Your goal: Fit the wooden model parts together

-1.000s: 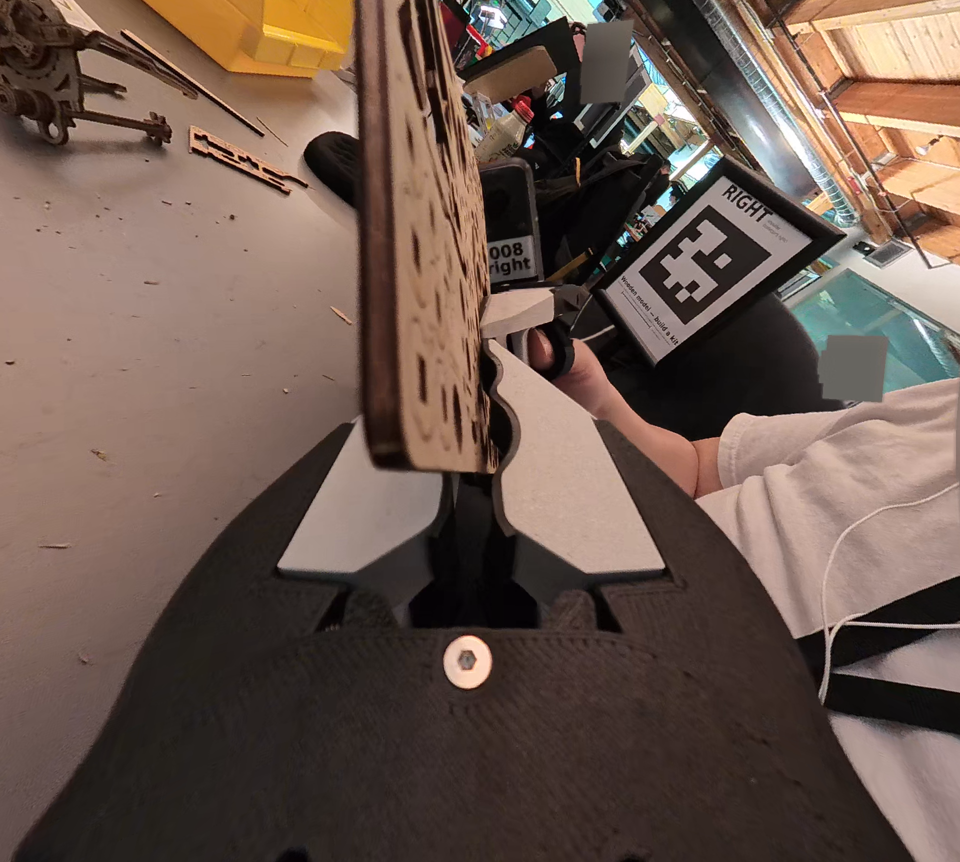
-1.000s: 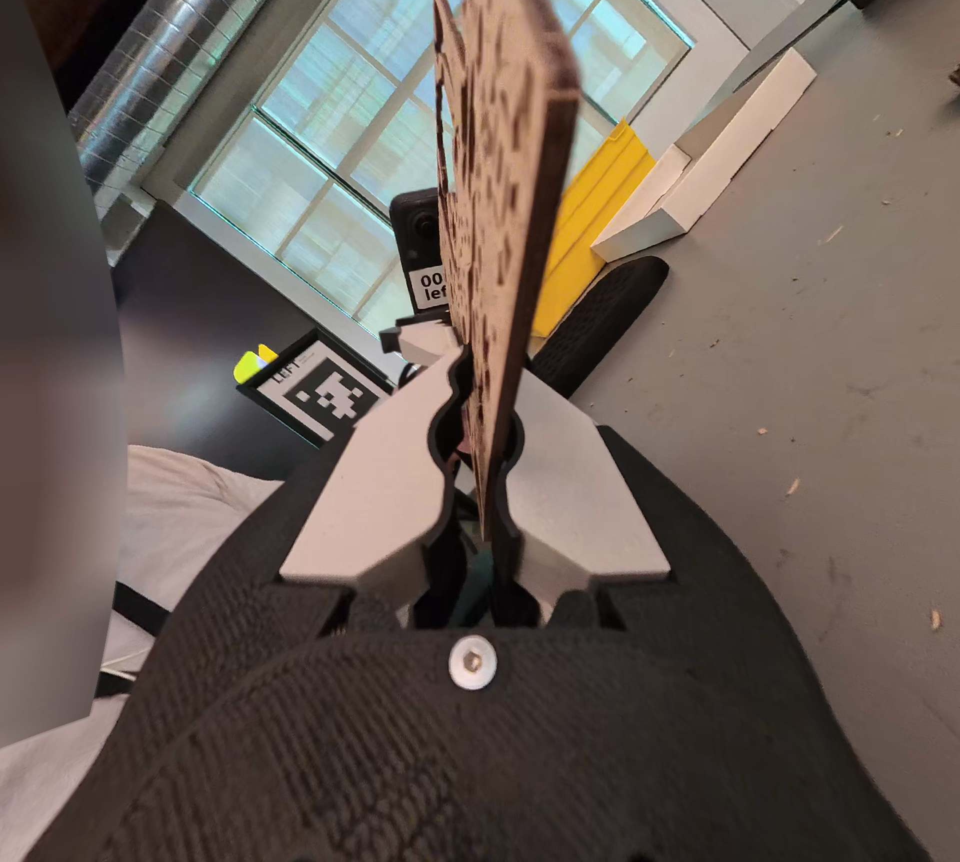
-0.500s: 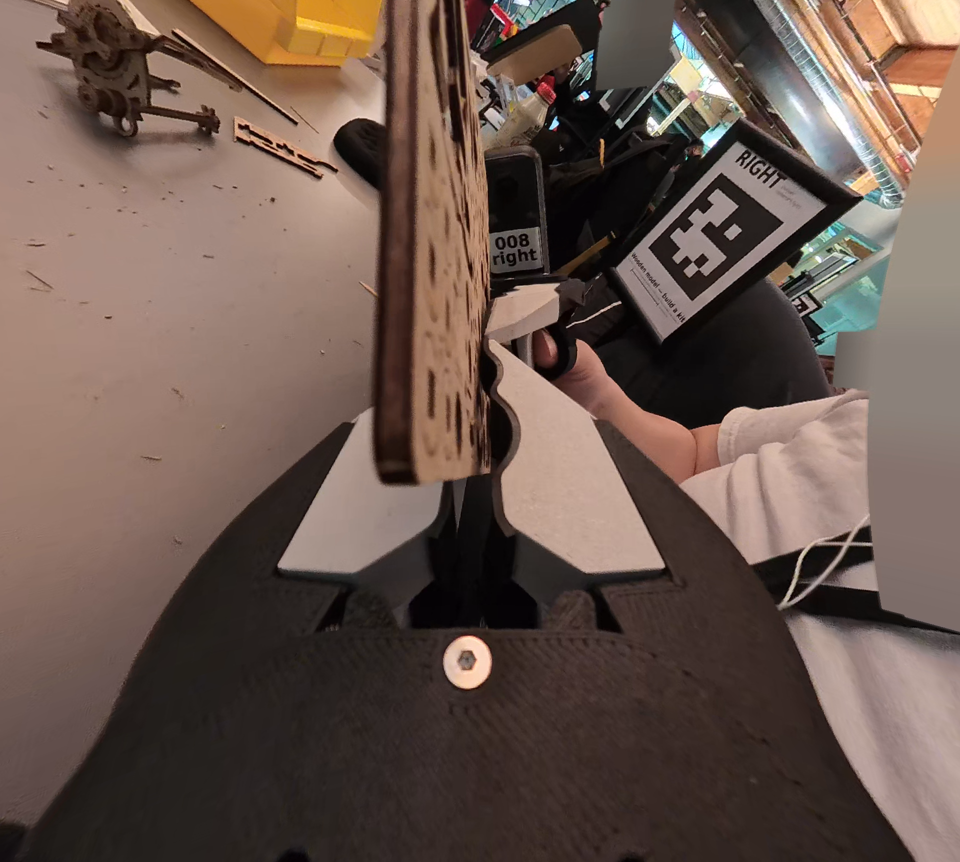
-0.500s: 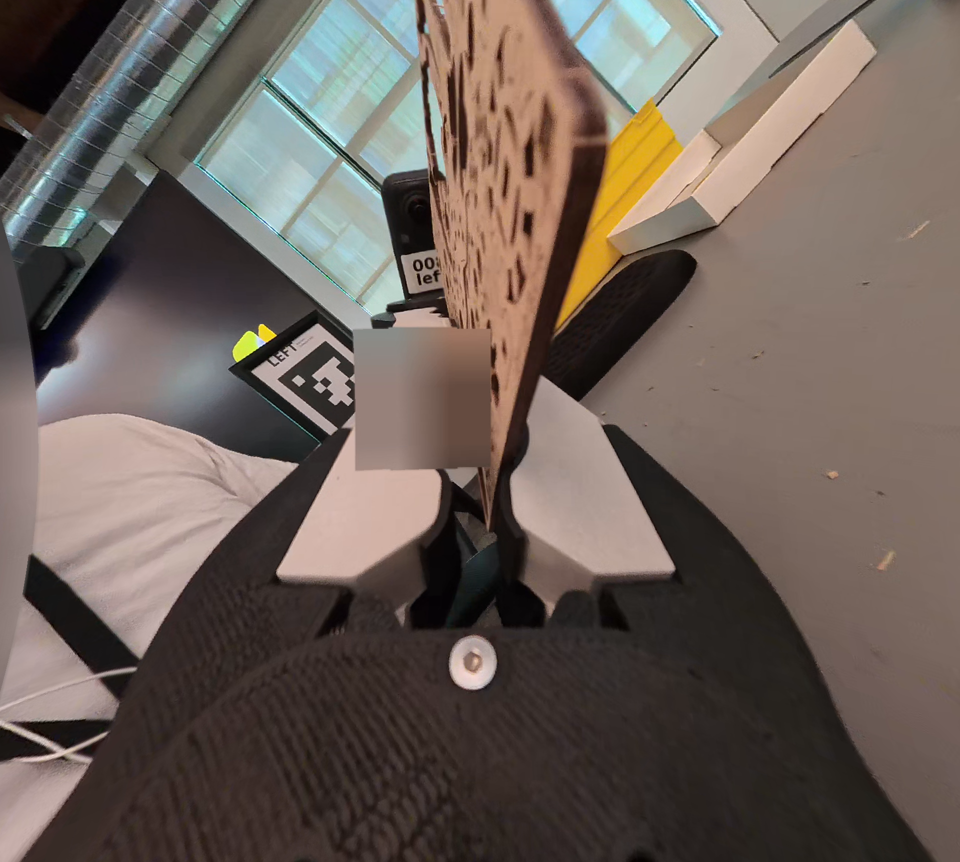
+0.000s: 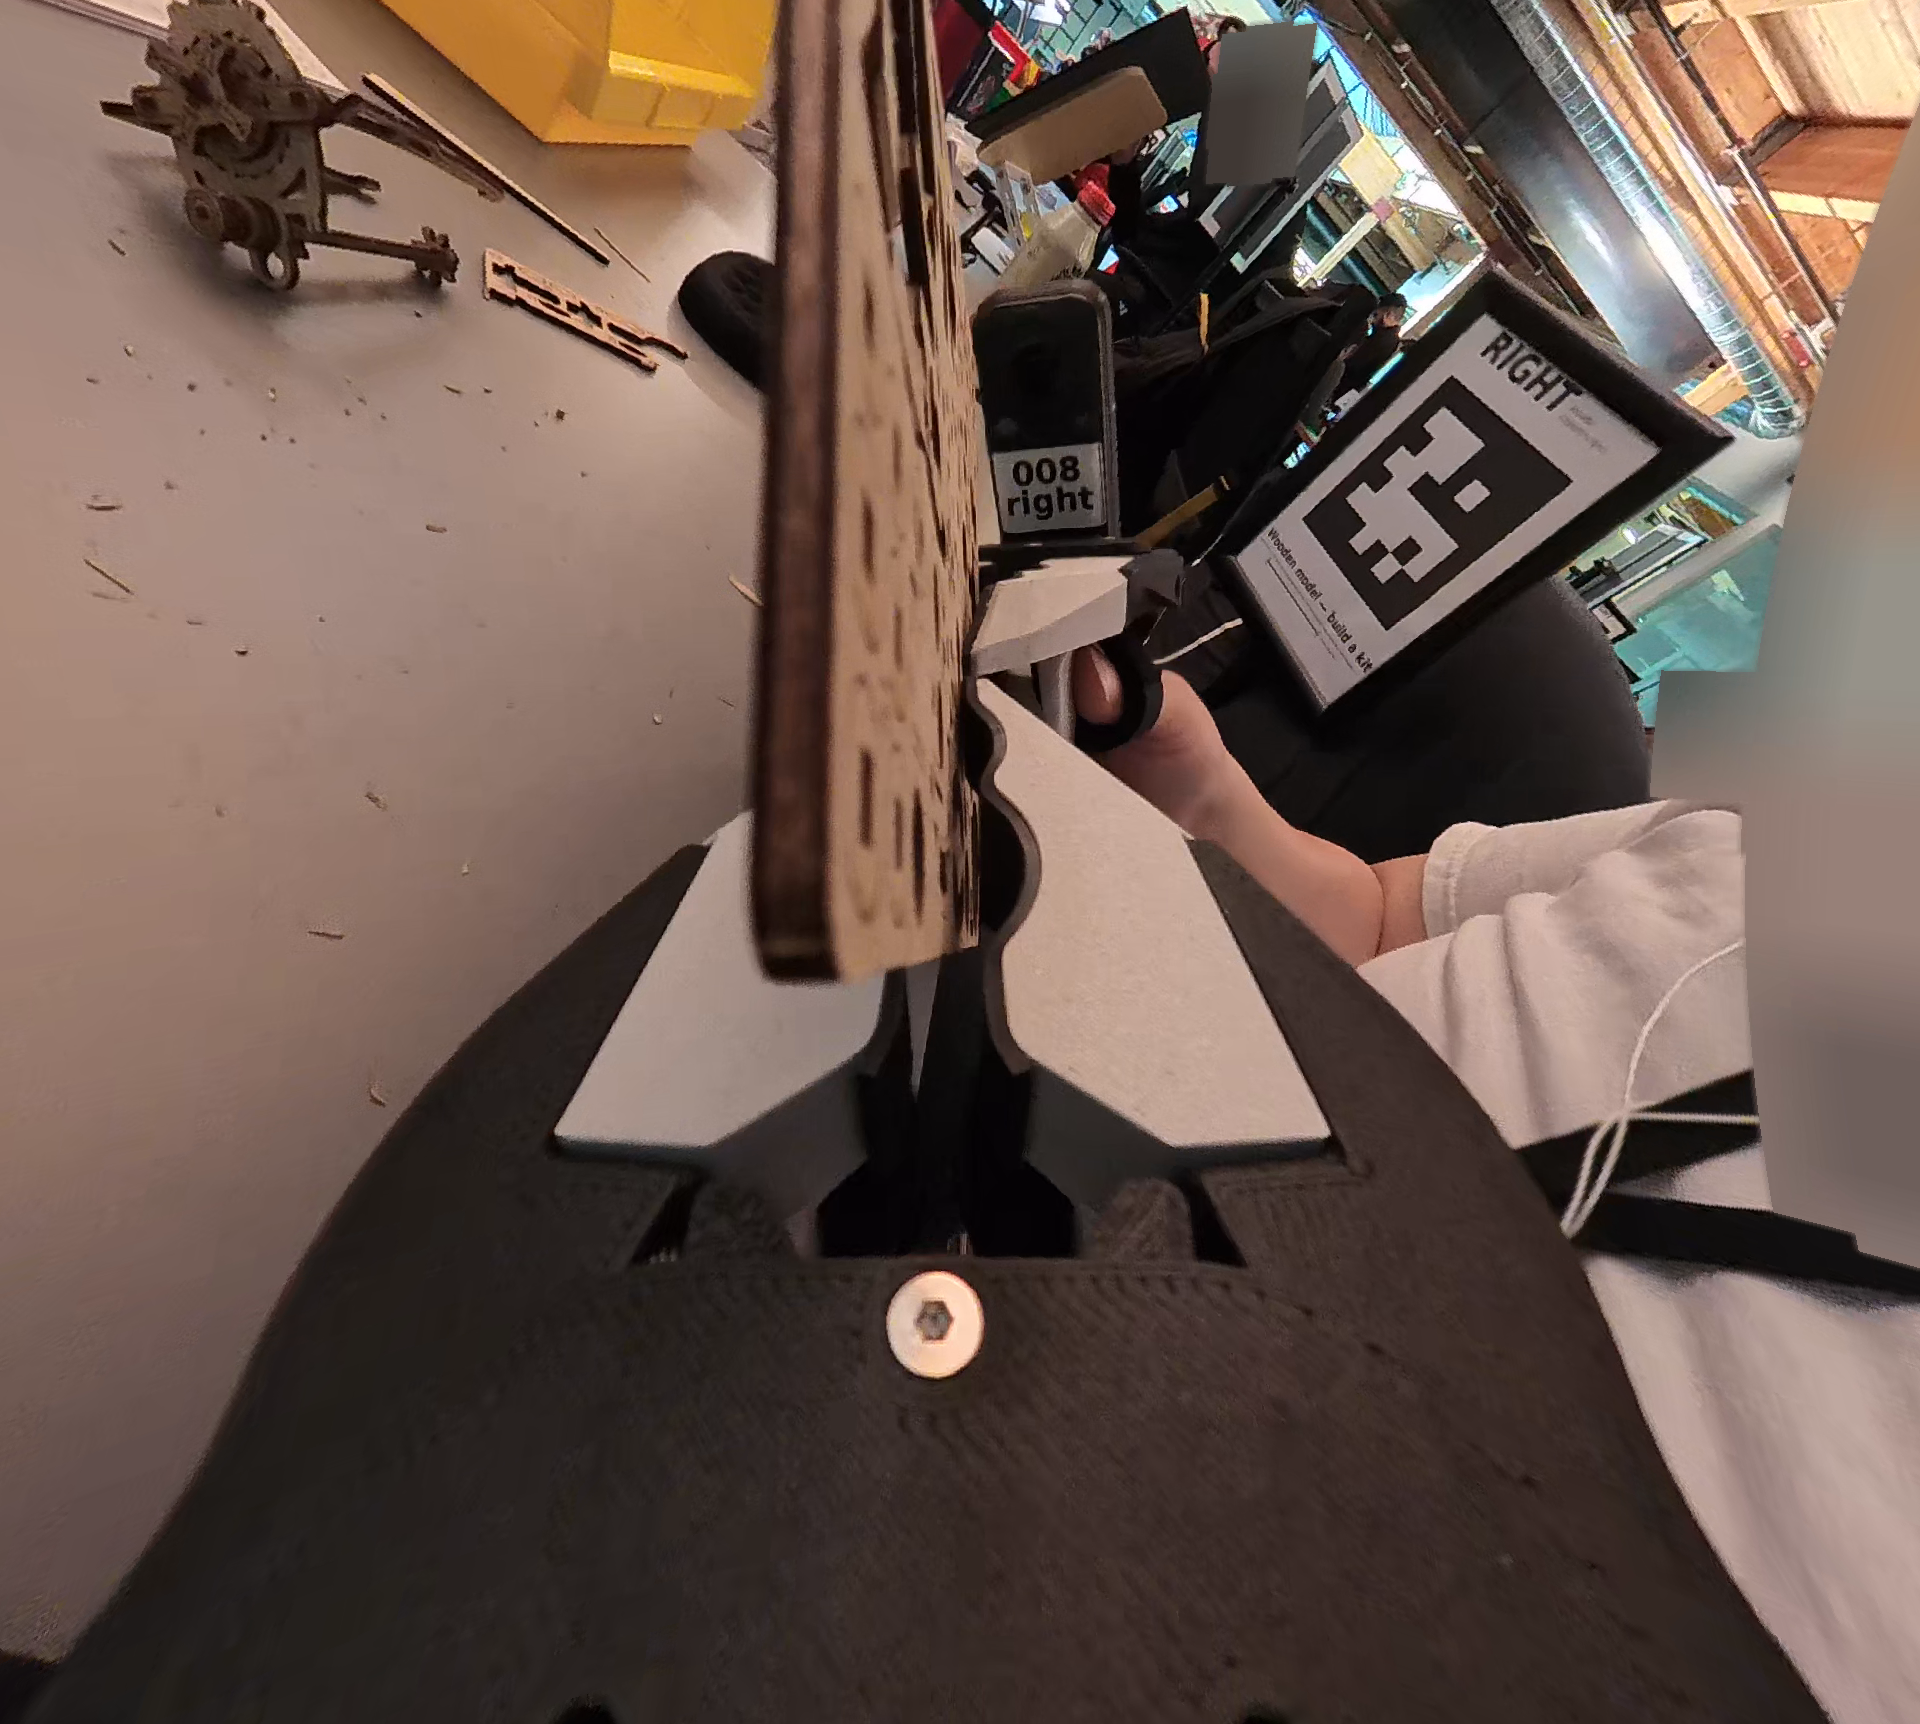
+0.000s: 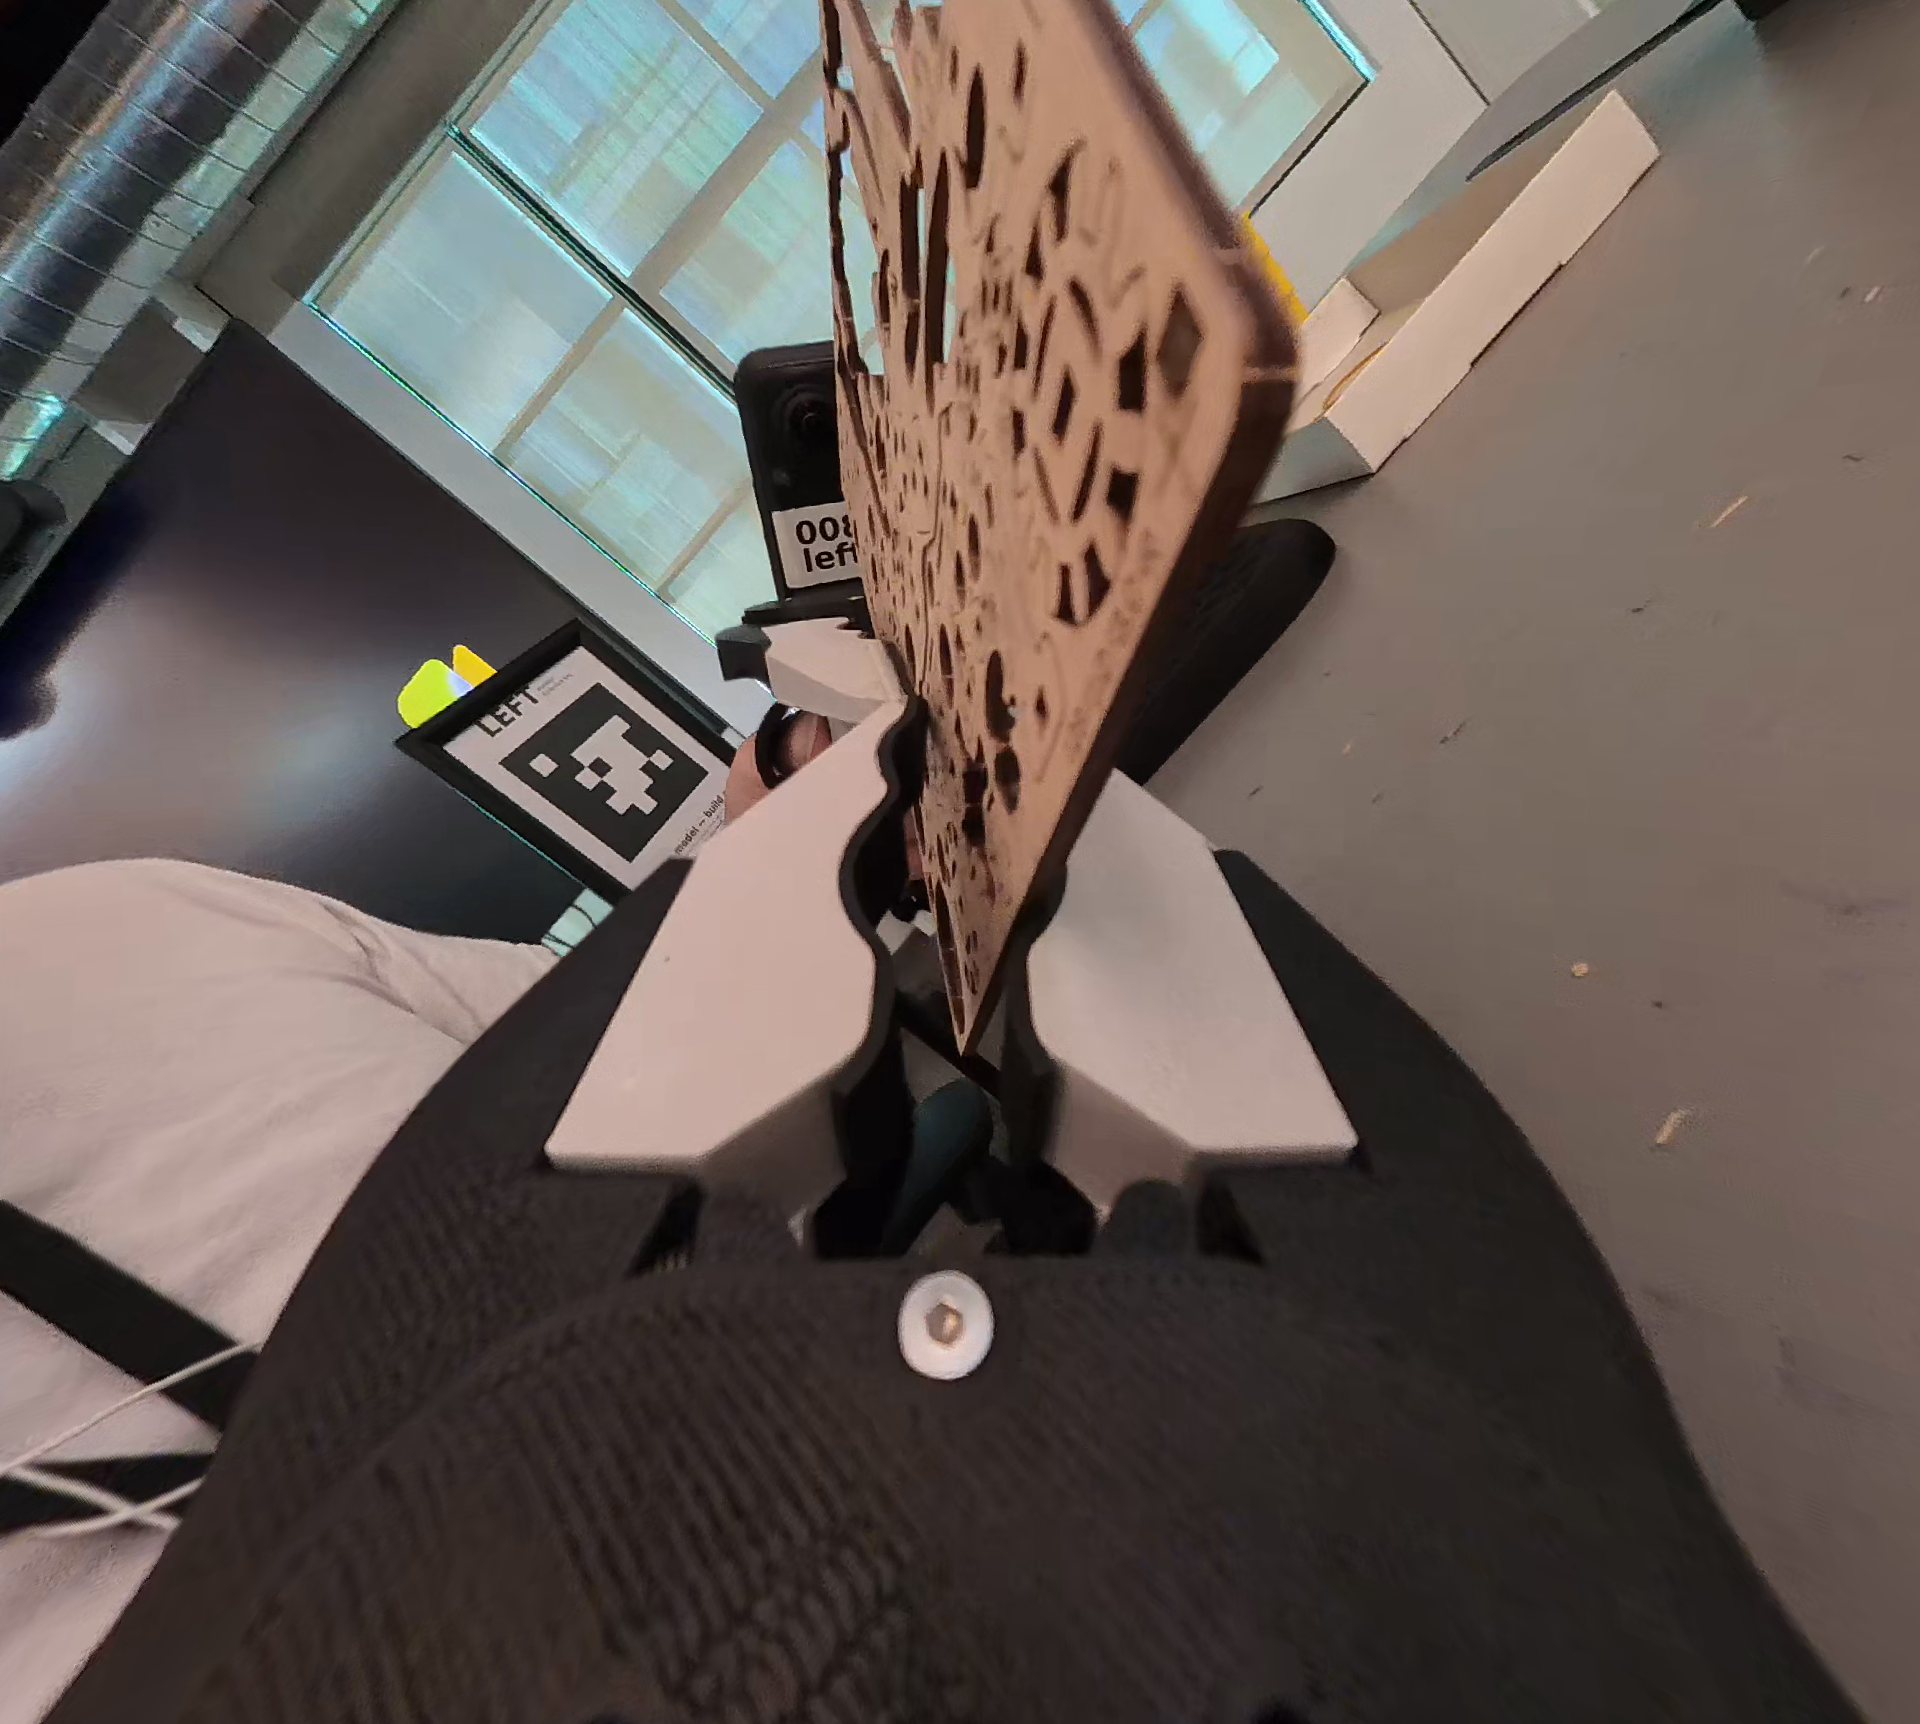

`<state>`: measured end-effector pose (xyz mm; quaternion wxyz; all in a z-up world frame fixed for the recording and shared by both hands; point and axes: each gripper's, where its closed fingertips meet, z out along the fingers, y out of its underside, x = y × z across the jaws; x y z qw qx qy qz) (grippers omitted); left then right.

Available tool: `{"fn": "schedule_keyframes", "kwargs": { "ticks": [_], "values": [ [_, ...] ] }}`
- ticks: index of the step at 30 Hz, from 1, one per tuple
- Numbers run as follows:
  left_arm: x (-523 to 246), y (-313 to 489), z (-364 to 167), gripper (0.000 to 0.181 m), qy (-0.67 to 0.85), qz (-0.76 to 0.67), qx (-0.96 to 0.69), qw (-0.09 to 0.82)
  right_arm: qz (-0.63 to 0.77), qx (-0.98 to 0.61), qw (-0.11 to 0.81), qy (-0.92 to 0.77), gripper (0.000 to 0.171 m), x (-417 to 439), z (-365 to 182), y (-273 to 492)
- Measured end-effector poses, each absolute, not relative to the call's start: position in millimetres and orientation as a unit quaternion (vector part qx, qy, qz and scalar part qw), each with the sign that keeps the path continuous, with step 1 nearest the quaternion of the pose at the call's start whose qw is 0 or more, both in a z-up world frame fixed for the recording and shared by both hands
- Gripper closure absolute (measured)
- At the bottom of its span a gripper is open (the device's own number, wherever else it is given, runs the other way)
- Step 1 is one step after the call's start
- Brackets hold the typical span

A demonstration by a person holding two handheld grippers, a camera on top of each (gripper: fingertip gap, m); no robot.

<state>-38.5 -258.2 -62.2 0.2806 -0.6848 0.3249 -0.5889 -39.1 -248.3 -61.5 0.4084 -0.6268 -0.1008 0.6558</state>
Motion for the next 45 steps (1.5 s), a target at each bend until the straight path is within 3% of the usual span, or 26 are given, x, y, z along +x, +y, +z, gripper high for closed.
{"fn": "schedule_keyframes", "kwargs": {
  "ticks": [17,20,25,45],
  "values": [
    [-36,-258,-57,0.181,0.317,-0.588,-0.685,0.29,0.647,-0.633,0.406,-0.131,0.161,-31,-58,-250],
    [-36,-256,-58,0.181,0.317,-0.579,-0.69,0.298,0.639,-0.646,0.397,-0.134,0.147,-33,-61,-250],
    [-34,-256,-60,0.181,0.309,-0.58,-0.694,0.295,0.612,-0.663,0.411,-0.13,0.152,-31,-67,-244],
    [-35,-252,-80,0.18,0.276,-0.567,-0.717,0.297,0.556,-0.711,0.407,-0.139,0.144,-32,-90,-238]
  ]
}}
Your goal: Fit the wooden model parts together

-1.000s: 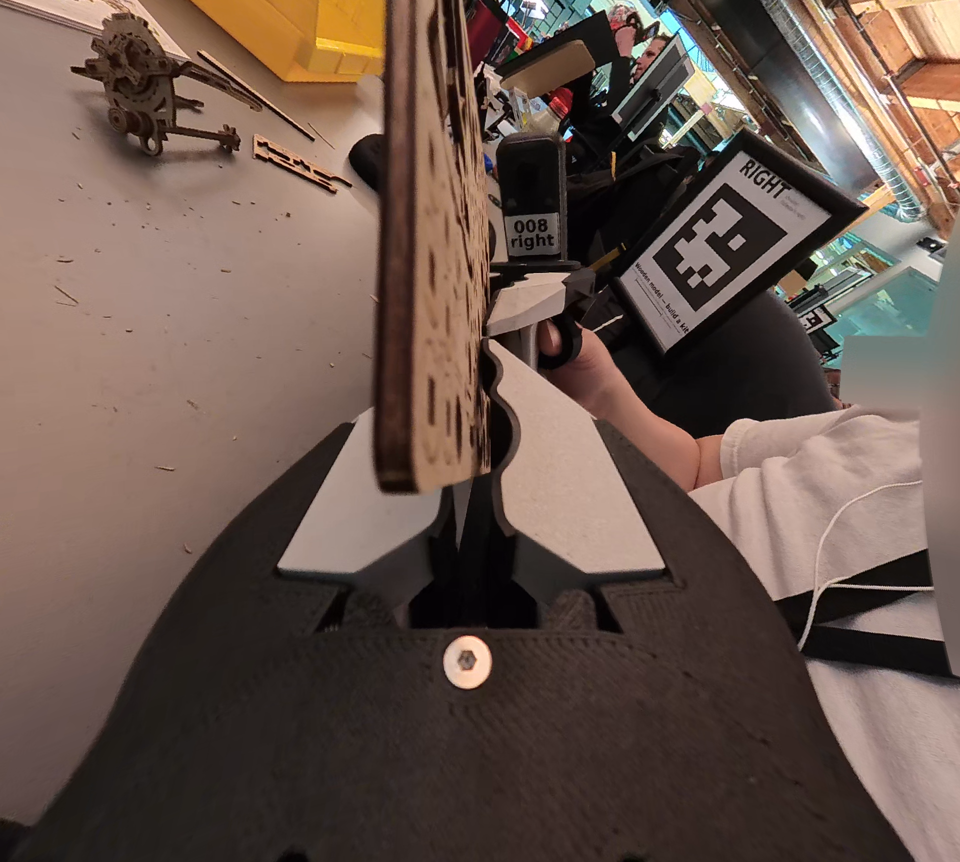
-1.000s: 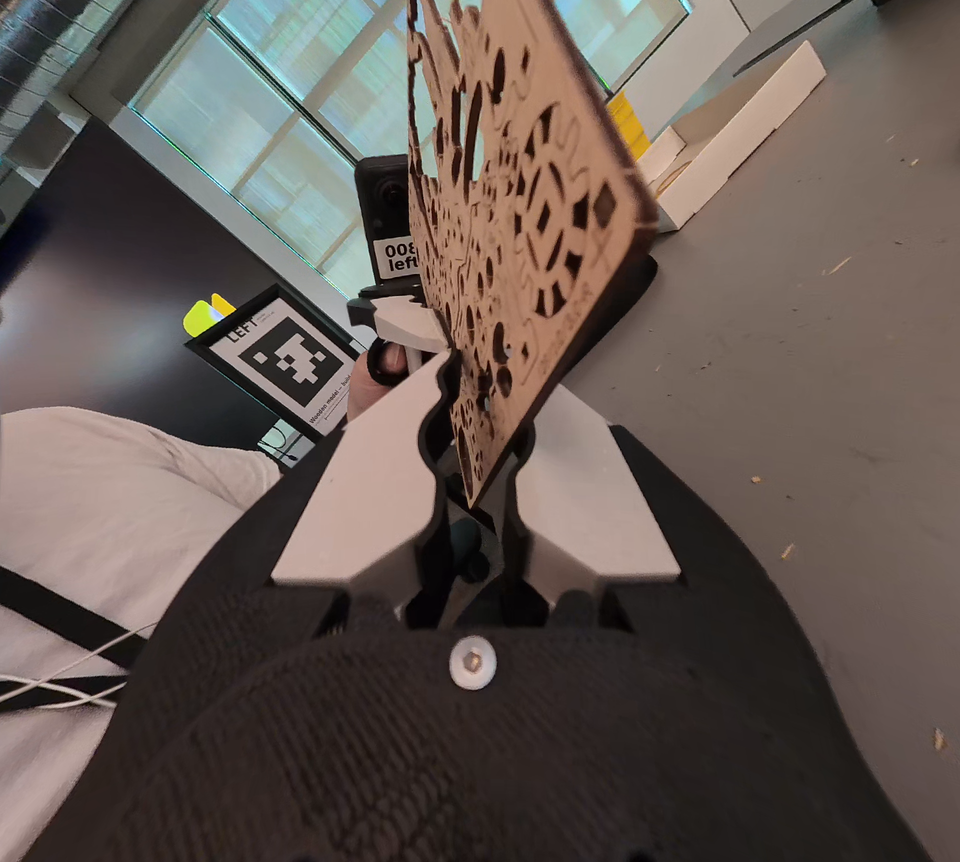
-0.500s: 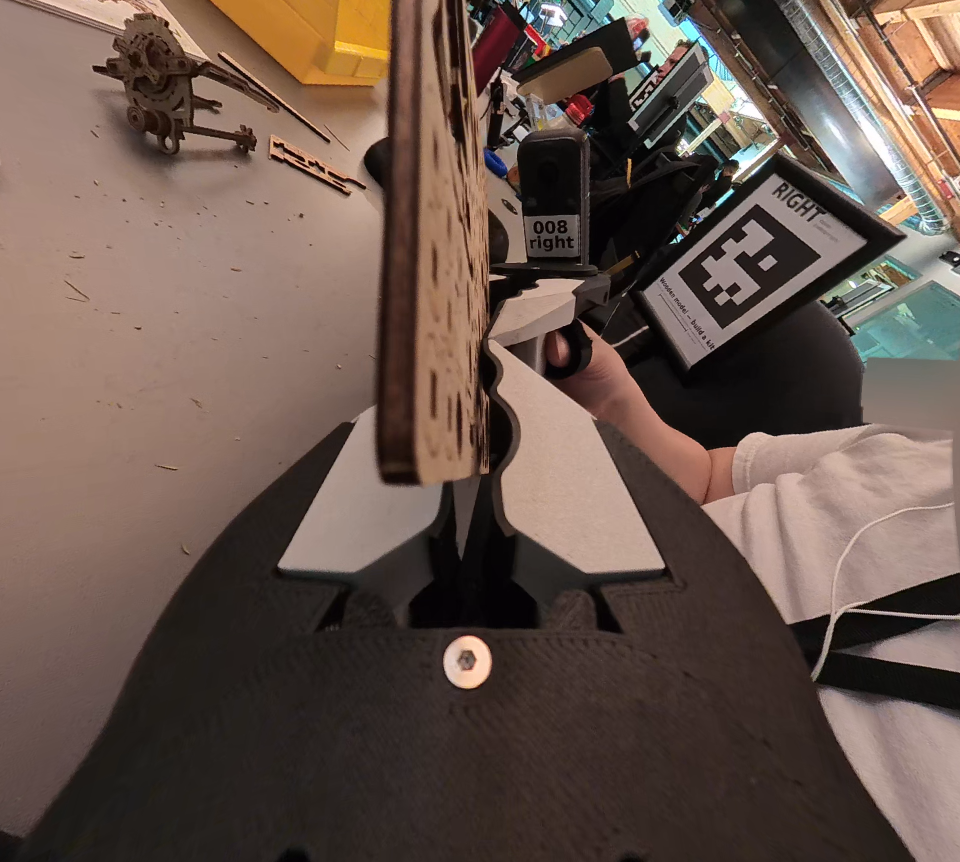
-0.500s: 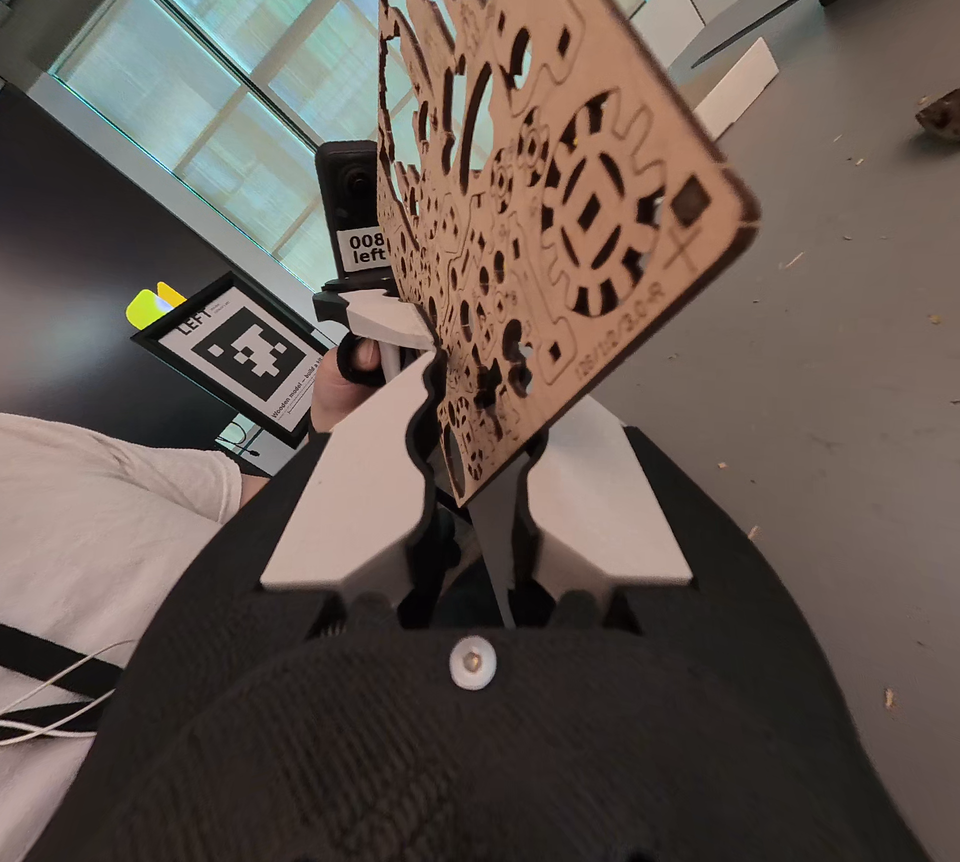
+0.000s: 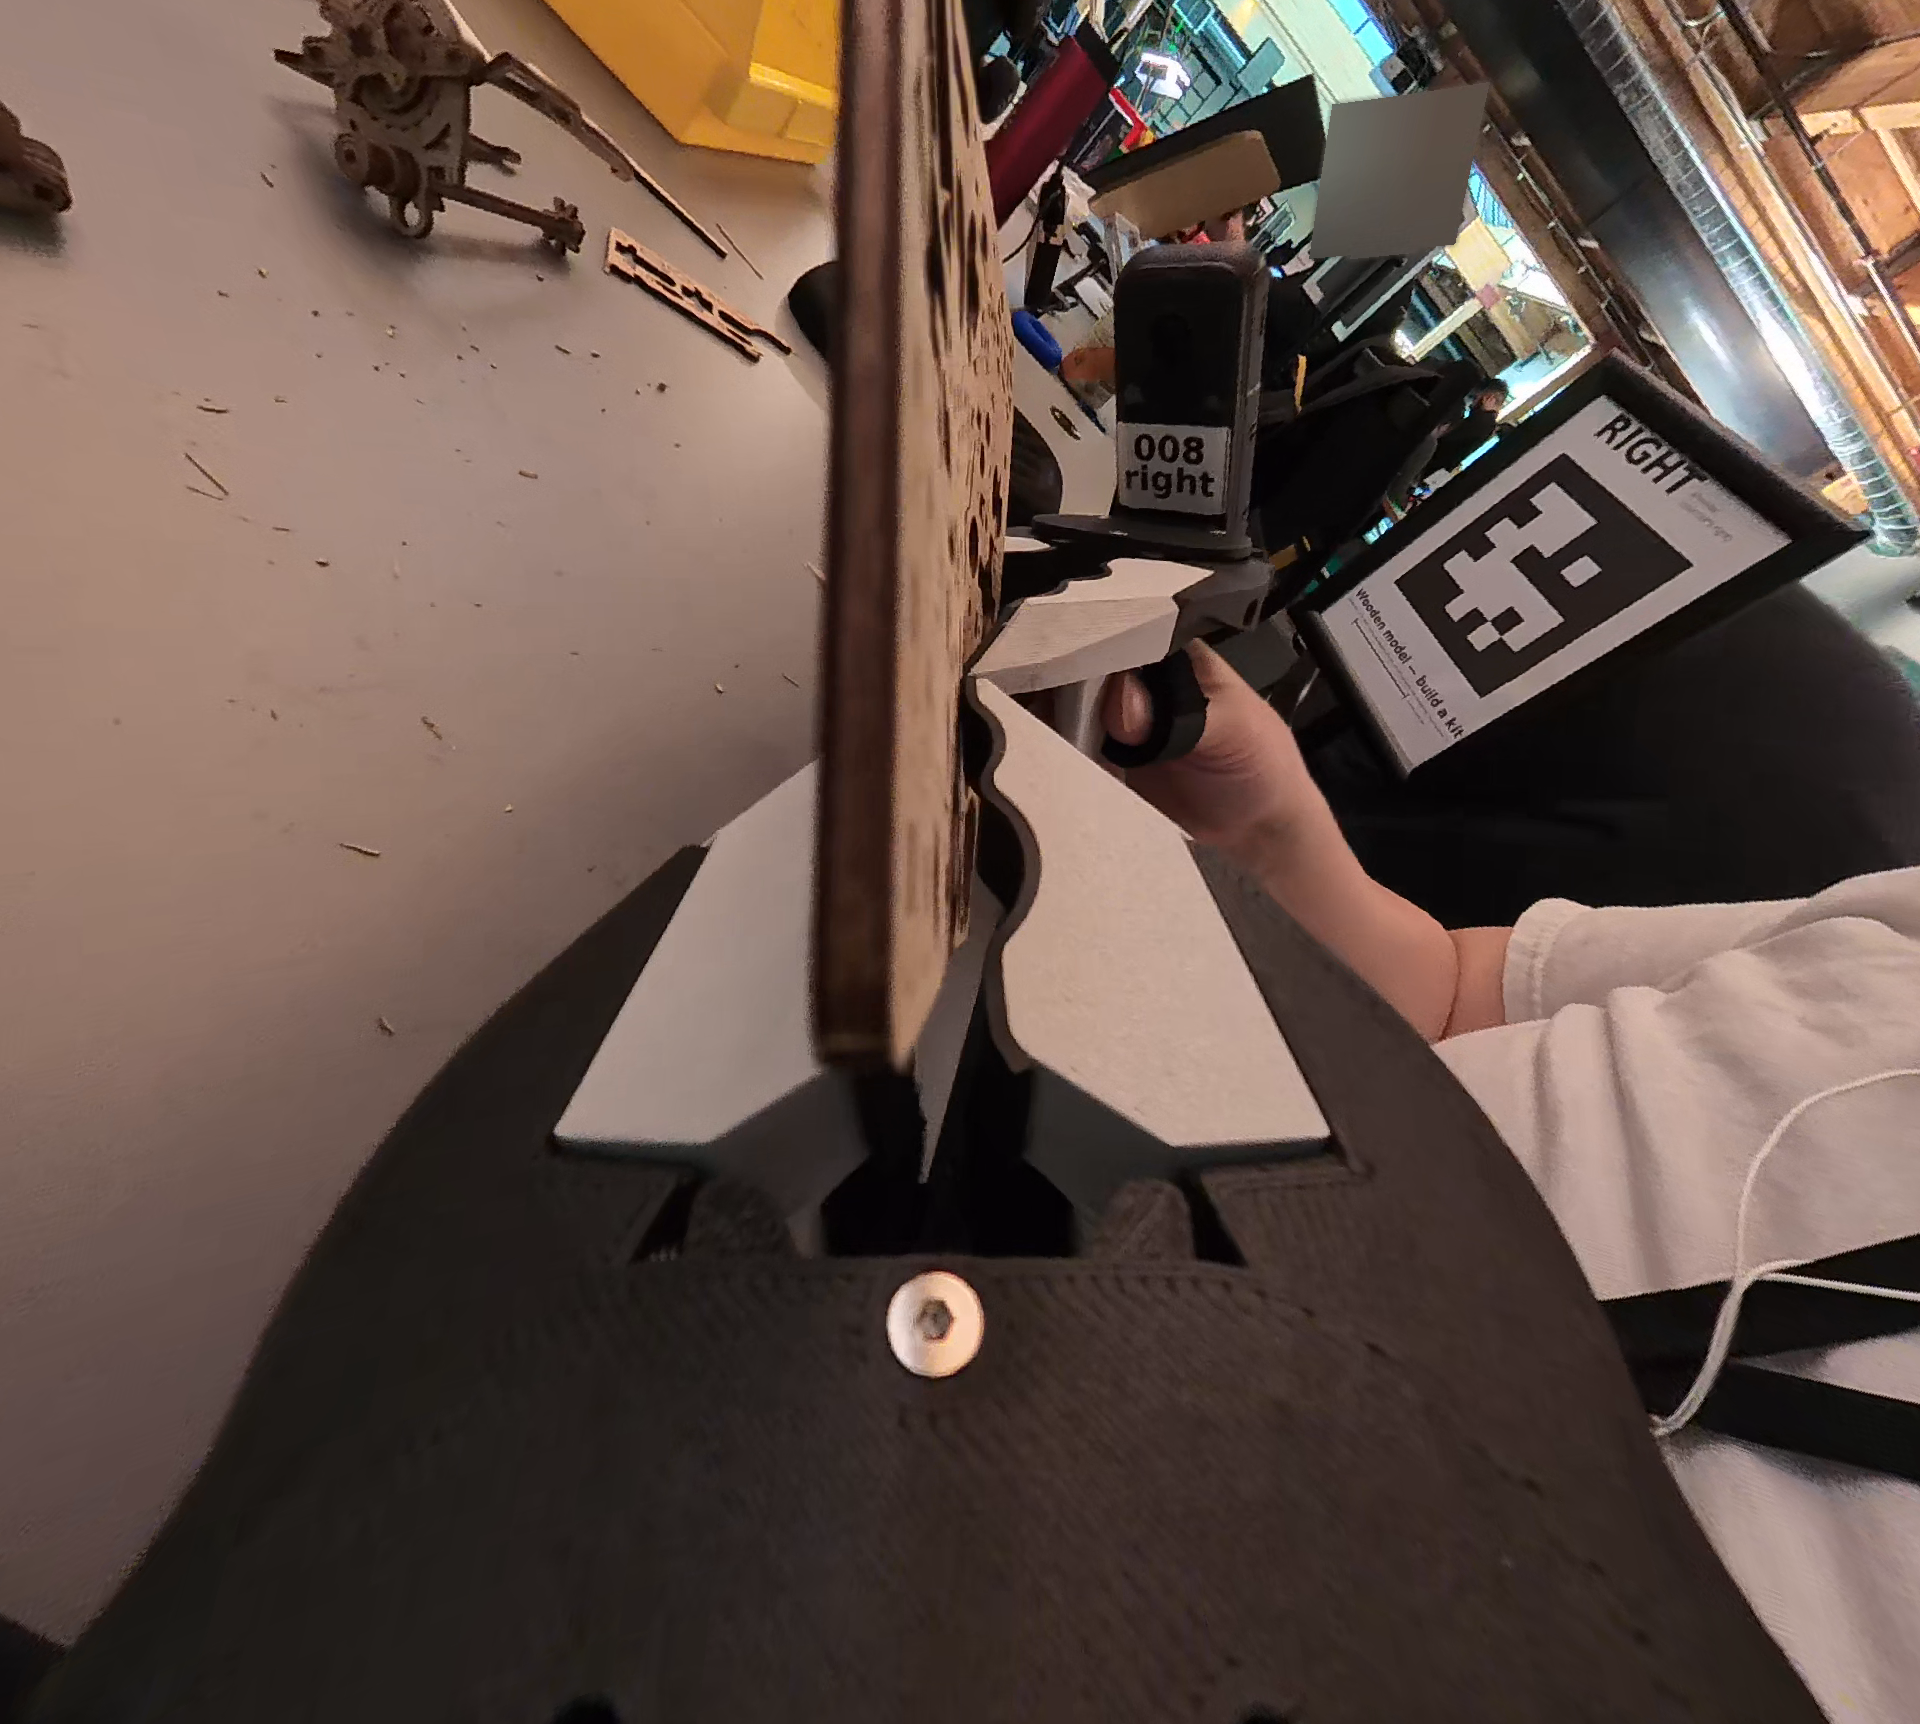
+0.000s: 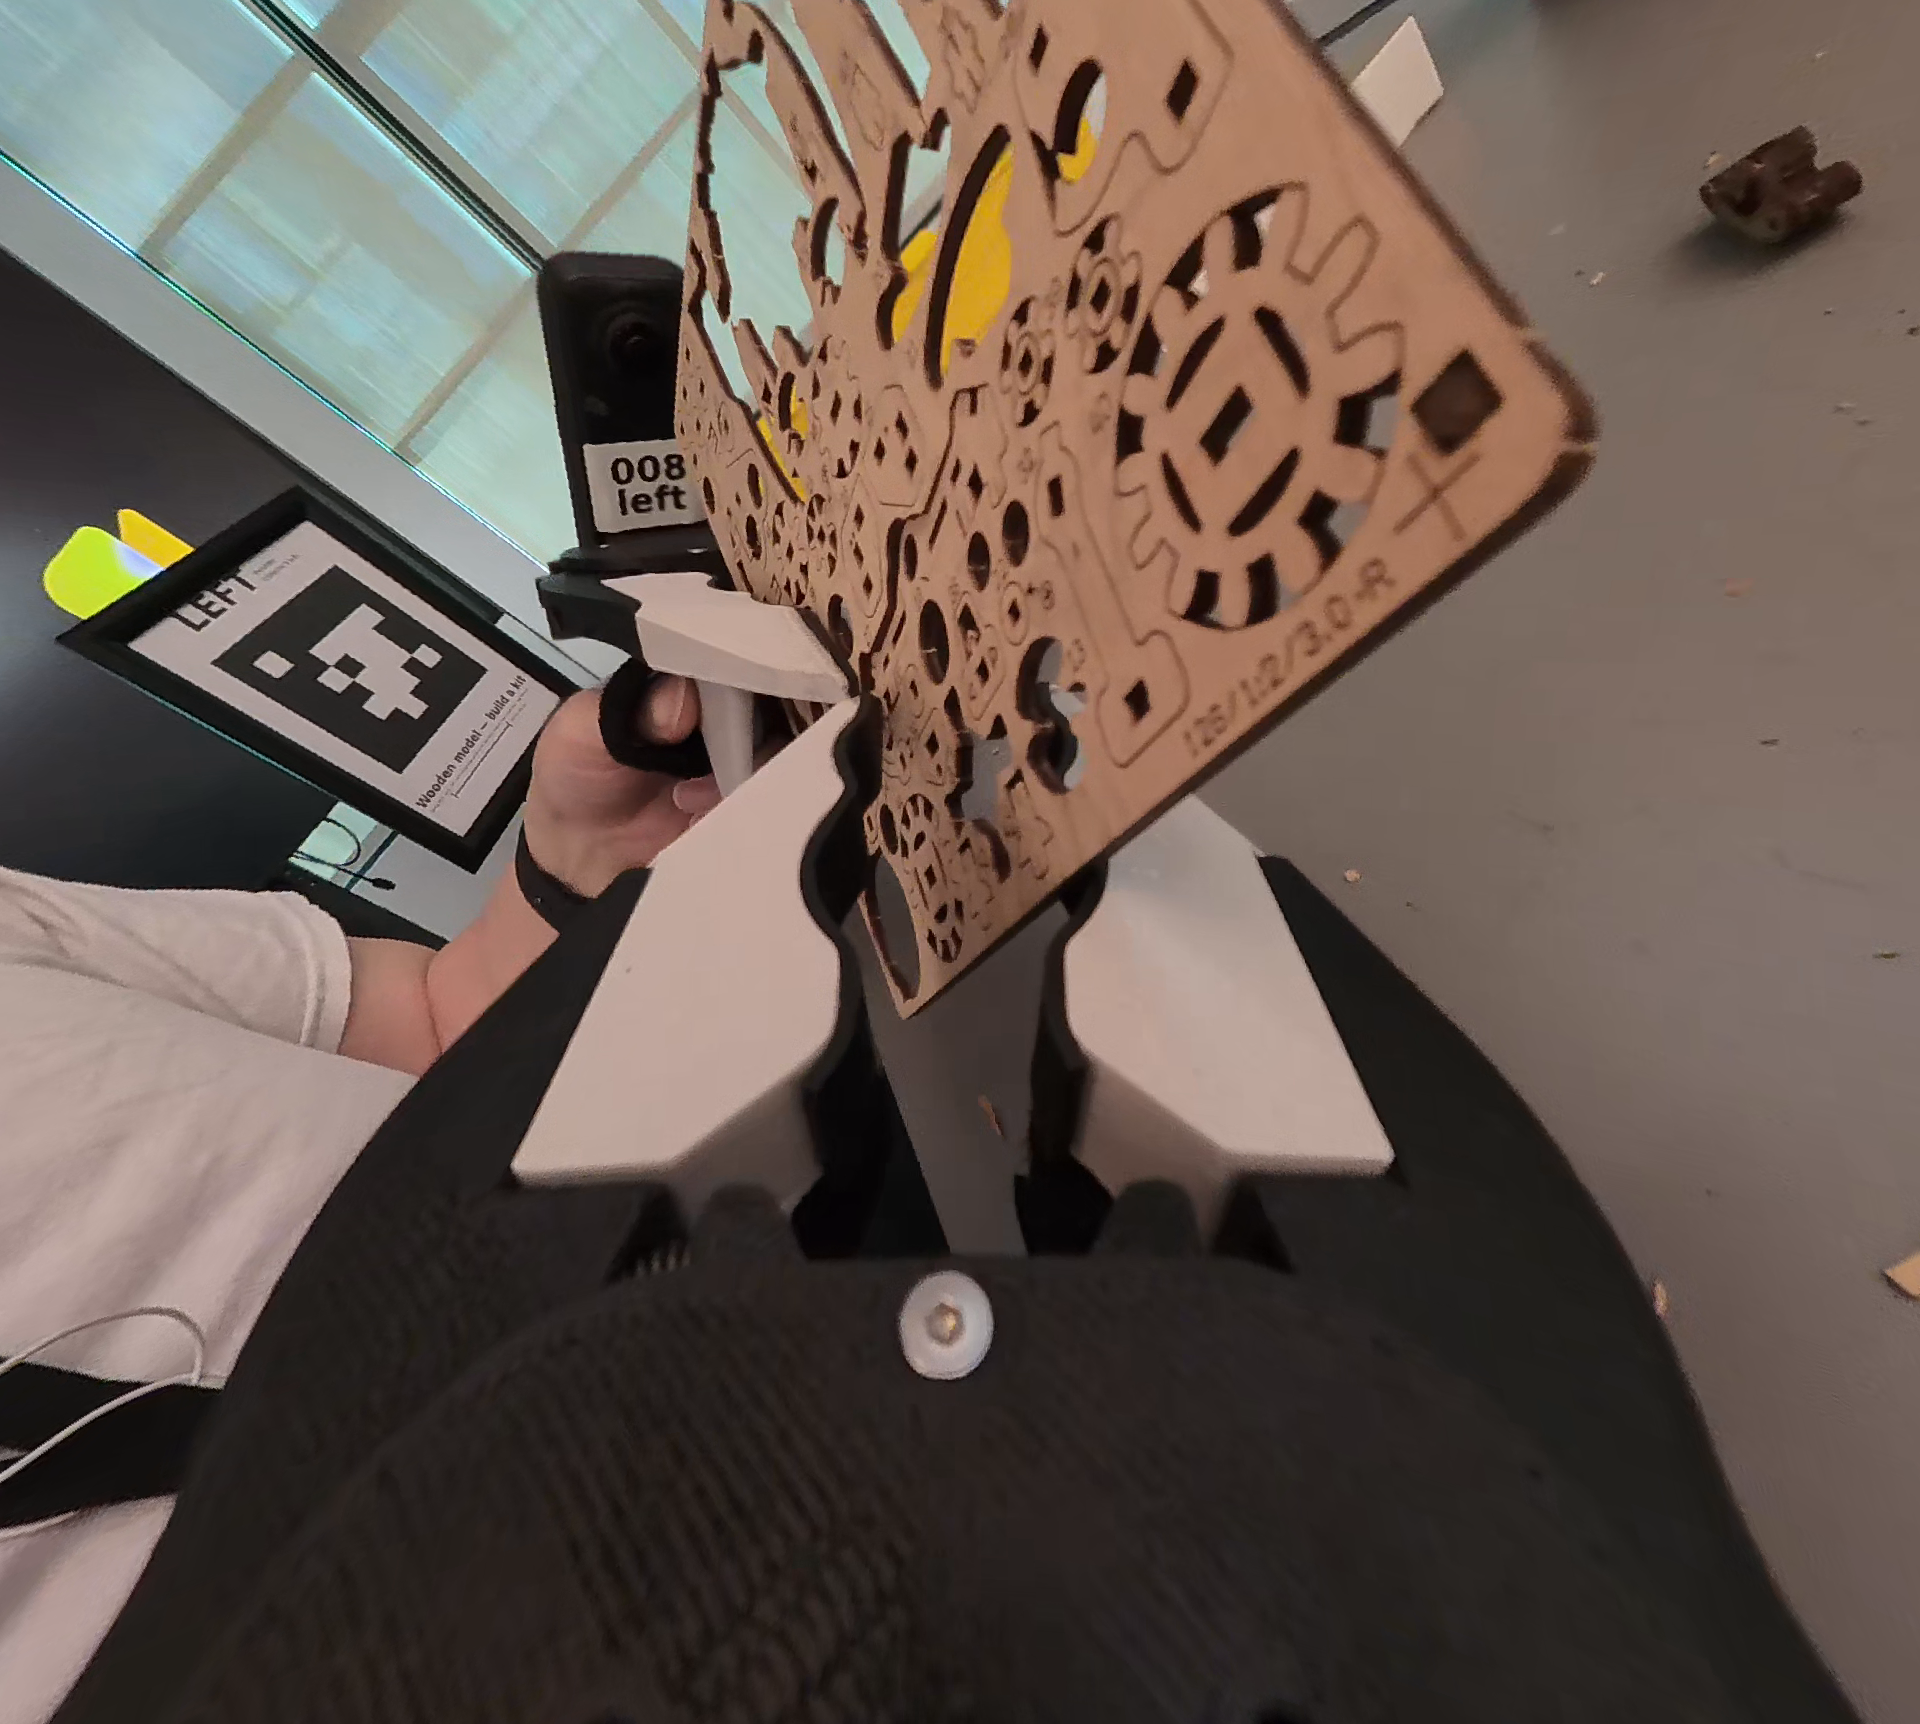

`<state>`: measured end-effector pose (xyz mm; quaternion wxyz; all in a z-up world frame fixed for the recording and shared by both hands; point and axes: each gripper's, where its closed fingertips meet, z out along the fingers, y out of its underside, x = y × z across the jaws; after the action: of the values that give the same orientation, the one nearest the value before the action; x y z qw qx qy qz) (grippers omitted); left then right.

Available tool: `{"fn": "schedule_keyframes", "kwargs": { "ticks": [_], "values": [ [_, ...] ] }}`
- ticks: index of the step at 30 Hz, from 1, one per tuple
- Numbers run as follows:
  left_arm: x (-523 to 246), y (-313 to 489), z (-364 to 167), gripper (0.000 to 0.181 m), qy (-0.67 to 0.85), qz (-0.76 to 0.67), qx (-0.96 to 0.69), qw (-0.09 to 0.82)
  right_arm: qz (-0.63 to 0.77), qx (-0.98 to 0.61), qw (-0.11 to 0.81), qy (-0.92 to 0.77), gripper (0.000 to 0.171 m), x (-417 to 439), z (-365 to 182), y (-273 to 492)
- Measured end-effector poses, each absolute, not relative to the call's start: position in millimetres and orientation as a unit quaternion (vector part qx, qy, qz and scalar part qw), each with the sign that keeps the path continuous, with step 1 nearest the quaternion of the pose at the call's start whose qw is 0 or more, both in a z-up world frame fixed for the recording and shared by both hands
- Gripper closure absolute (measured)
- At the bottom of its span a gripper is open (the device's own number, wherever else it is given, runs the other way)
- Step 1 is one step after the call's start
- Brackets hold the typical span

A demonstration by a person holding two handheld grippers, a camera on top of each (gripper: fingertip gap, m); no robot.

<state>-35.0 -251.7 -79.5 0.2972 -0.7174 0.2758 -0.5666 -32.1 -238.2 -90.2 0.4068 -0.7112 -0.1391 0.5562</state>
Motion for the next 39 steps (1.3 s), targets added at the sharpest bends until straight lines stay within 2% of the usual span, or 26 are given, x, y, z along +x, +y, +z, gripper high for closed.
{"fn": "schedule_keyframes", "kwargs": {
  "ticks": [7,11,15,20,30,34,39],
  "values": [
    [-36,-249,-86,0.176,0.272,-0.557,-0.723,0.305,0.535,-0.729,0.404,-0.139,0.143,-33,-97,-236],
    [-37,-250,-80,0.18,0.274,-0.576,-0.706,0.307,0.558,-0.706,0.414,-0.139,0.143,-34,-89,-237],
    [-32,-253,-74,0.18,0.289,-0.571,-0.698,0.321,0.607,-0.666,0.428,-0.061,0.146,-24,-73,-230],
    [-29,-251,-78,0.181,0.28,-0.566,-0.704,0.325,0.6,-0.671,0.435,-0.033,0.144,-21,-78,-227],
    [-30,-257,-75,0.181,0.269,-0.587,-0.69,0.328,0.587,-0.669,0.448,-0.086,0.146,-23,-73,-232],
    [-29,-260,-75,0.181,0.276,-0.585,-0.687,0.33,0.64,-0.619,0.456,-0.012,0.138,-1,-54,-225],
    [-27,-261,-78,0.181,0.292,-0.562,-0.692,0.345,0.608,-0.635,0.476,0.01,0.143,17,-58,-216]
  ]
}}
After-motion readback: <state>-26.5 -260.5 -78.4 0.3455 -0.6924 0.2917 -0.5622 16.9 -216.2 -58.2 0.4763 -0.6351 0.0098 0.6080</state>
